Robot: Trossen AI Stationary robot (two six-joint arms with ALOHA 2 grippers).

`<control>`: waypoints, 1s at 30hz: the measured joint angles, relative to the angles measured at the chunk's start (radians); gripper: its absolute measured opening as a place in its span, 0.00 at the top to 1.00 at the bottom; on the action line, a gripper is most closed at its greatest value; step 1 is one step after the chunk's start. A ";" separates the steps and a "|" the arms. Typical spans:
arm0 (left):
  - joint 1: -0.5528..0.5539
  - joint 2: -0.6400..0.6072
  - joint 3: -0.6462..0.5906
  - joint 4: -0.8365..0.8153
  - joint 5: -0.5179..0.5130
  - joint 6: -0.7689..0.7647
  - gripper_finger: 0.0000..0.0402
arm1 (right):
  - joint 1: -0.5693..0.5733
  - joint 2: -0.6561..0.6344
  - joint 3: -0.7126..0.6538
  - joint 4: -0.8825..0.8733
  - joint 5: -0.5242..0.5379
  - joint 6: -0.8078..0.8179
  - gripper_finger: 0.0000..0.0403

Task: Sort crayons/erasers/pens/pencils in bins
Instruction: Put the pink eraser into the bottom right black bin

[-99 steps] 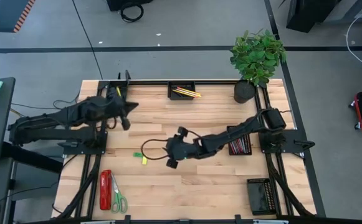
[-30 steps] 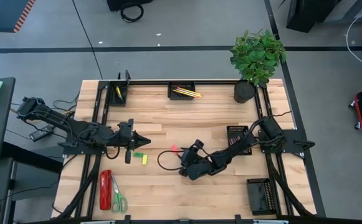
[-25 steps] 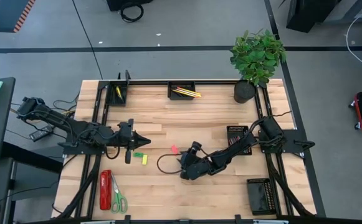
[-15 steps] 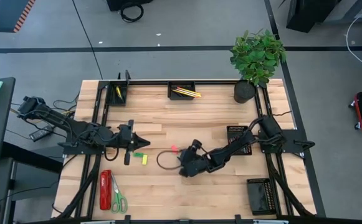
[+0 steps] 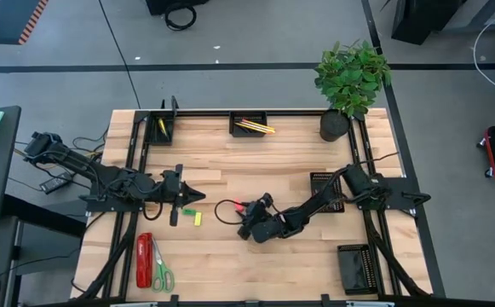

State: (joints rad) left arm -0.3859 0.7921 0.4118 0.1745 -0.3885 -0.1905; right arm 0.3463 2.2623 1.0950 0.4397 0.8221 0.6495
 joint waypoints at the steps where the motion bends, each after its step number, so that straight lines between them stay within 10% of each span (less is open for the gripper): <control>1: 0.000 0.000 0.000 0.000 0.000 0.000 0.95 | -0.001 0.009 0.001 0.017 0.006 -0.001 0.55; 30: 0.001 0.000 0.000 -0.008 0.000 -0.008 0.93 | 0.014 -0.062 -0.005 -0.024 -0.041 -0.189 0.81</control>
State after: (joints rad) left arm -0.3847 0.7921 0.4118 0.1665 -0.3889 -0.1984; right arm 0.3605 2.2003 1.0896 0.4158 0.7815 0.4609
